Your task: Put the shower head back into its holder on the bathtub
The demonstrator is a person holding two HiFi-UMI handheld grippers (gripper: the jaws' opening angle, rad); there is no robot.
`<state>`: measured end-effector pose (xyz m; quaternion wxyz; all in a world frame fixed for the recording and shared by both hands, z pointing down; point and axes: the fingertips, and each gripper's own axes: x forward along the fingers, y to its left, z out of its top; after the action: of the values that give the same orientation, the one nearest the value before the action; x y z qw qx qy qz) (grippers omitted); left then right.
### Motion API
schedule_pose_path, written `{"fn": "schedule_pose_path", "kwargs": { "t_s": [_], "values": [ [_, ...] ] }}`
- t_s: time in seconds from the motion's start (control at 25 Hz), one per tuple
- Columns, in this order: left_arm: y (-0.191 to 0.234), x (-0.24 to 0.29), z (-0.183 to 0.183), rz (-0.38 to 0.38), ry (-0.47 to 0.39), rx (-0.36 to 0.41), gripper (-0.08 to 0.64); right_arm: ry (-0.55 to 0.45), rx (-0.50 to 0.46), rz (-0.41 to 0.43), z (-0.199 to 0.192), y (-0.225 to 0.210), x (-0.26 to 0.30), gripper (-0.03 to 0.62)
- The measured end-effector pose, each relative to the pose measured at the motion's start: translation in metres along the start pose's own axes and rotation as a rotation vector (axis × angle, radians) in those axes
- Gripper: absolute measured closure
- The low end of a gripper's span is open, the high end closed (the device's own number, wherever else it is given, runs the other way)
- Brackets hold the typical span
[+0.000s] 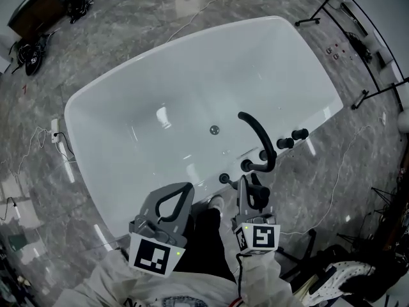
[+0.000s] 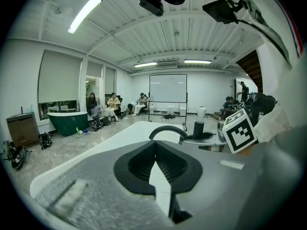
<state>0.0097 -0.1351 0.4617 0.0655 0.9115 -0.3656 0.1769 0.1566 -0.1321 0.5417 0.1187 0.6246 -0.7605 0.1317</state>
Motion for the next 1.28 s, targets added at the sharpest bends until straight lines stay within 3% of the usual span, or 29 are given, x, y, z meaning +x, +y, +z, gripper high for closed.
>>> {"fn": "schedule_pose_path", "kwargs": {
  "t_s": [1.28],
  "values": [
    [0.003,0.016,-0.061,-0.011,0.092,-0.040,0.568,0.079,0.039,-0.030,-0.112,-0.002,0.058,0.491]
  ]
}}
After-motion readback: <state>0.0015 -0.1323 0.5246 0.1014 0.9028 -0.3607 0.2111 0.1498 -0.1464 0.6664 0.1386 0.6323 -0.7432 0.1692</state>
